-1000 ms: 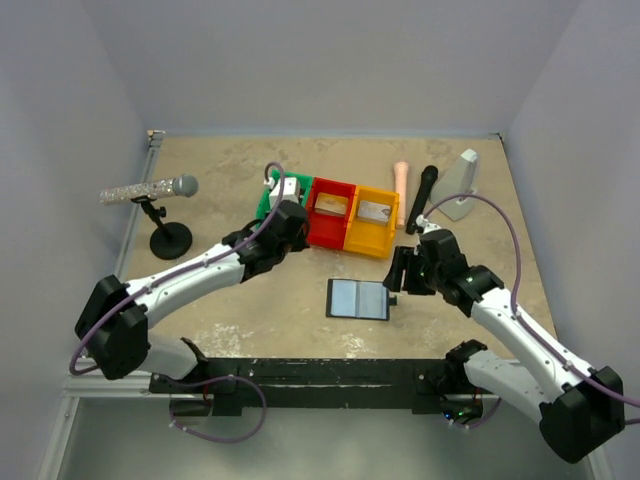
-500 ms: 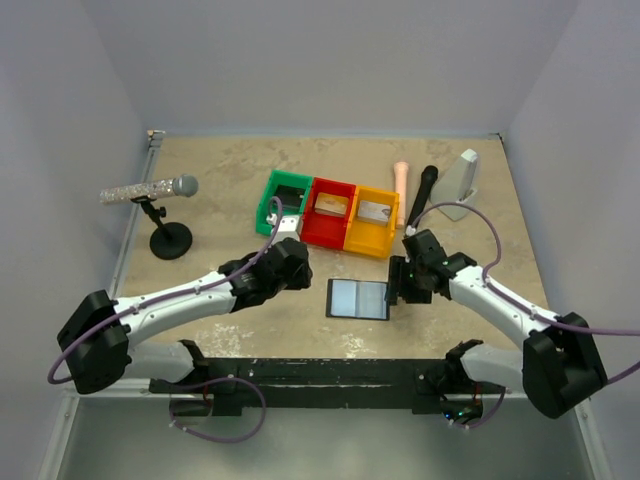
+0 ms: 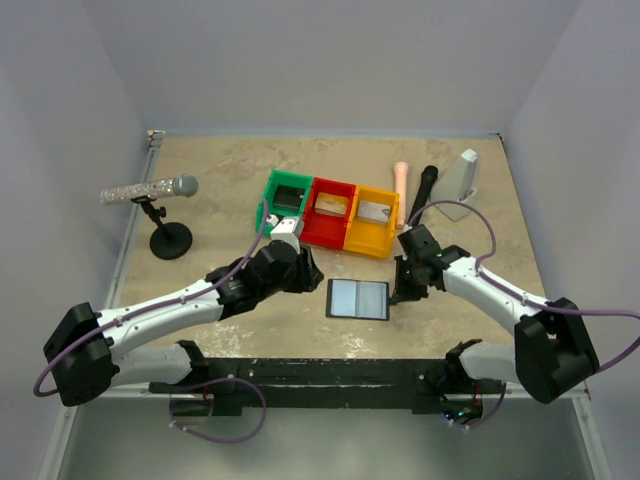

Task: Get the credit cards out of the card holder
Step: Remove the credit card from the card holder.

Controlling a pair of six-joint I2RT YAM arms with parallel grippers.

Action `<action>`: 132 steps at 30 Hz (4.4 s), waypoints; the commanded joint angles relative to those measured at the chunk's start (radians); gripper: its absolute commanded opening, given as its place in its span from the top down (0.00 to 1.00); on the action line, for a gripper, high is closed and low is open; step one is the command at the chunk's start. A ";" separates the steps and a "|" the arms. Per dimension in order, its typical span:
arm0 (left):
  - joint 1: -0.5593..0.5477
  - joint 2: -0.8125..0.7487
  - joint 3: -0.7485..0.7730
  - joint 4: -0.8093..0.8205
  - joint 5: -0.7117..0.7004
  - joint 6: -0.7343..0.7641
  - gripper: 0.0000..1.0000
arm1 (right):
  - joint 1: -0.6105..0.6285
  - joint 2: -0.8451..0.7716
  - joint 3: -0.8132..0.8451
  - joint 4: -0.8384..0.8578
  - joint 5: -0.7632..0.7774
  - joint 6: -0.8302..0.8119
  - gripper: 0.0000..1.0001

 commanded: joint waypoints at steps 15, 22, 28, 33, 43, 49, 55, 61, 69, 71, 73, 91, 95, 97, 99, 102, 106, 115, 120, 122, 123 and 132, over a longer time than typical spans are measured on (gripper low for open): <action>0.001 0.194 0.069 0.274 0.281 0.048 0.67 | 0.018 -0.358 0.010 -0.052 -0.169 -0.152 1.00; -0.022 0.342 0.159 0.302 0.349 0.046 0.65 | 0.017 -0.392 -0.028 -0.015 -0.232 -0.153 1.00; -0.037 0.423 0.236 0.282 0.363 0.063 0.63 | 0.018 -0.408 -0.031 -0.007 -0.232 -0.158 1.00; -0.044 0.454 0.256 0.274 0.372 0.073 0.63 | 0.017 -0.419 -0.028 -0.009 -0.203 -0.159 1.00; -0.070 0.515 0.307 0.239 0.378 0.111 0.59 | 0.017 -0.422 -0.013 0.017 -0.225 -0.153 1.00; -0.085 0.552 0.334 0.213 0.358 0.126 0.58 | 0.018 -0.427 -0.004 0.019 -0.238 -0.146 1.00; -0.090 0.570 0.350 0.191 0.343 0.137 0.58 | 0.018 -0.424 -0.004 0.022 -0.241 -0.142 1.00; -0.090 0.584 0.354 0.151 0.325 0.135 0.60 | 0.017 -0.419 0.004 0.022 -0.244 -0.142 1.00; -0.090 0.561 0.350 0.115 0.259 0.132 0.62 | 0.017 -0.413 0.001 0.020 -0.245 -0.141 1.00; -0.090 0.543 0.340 0.104 0.233 0.131 0.62 | 0.018 -0.415 -0.002 0.019 -0.244 -0.142 1.00; -0.088 0.526 0.333 0.098 0.231 0.129 0.62 | 0.018 -0.416 -0.002 0.019 -0.242 -0.144 1.00; -0.088 0.469 0.320 0.036 0.105 0.149 0.59 | 0.017 -0.416 -0.011 0.020 -0.241 -0.156 1.00; -0.088 0.448 0.319 0.023 0.070 0.166 0.57 | 0.018 -0.415 -0.011 0.022 -0.241 -0.156 1.00; -0.088 0.443 0.319 0.023 0.062 0.171 0.57 | 0.017 -0.413 -0.011 0.023 -0.241 -0.155 1.00; -0.090 0.443 0.319 0.023 0.061 0.172 0.57 | 0.017 -0.413 -0.011 0.025 -0.242 -0.156 1.00; -0.090 0.446 0.320 0.023 0.061 0.175 0.56 | 0.017 -0.412 -0.011 0.025 -0.242 -0.156 1.00; -0.090 0.466 0.328 0.013 0.061 0.171 0.56 | 0.018 -0.412 -0.013 0.023 -0.241 -0.159 1.00; -0.041 0.508 0.276 0.045 0.140 0.102 0.55 | 0.018 -0.399 -0.031 0.036 -0.241 -0.156 1.00; -0.028 0.532 0.268 0.085 0.211 0.109 0.55 | 0.018 -0.396 -0.030 0.037 -0.242 -0.159 1.00; -0.028 0.547 0.273 0.096 0.222 0.108 0.55 | 0.018 -0.393 -0.027 0.037 -0.242 -0.158 1.00; -0.027 0.557 0.276 0.095 0.245 0.108 0.55 | 0.017 -0.392 -0.027 0.036 -0.242 -0.159 1.00; -0.025 0.574 0.268 0.078 0.246 0.097 0.55 | 0.017 -0.385 -0.030 0.042 -0.245 -0.161 1.00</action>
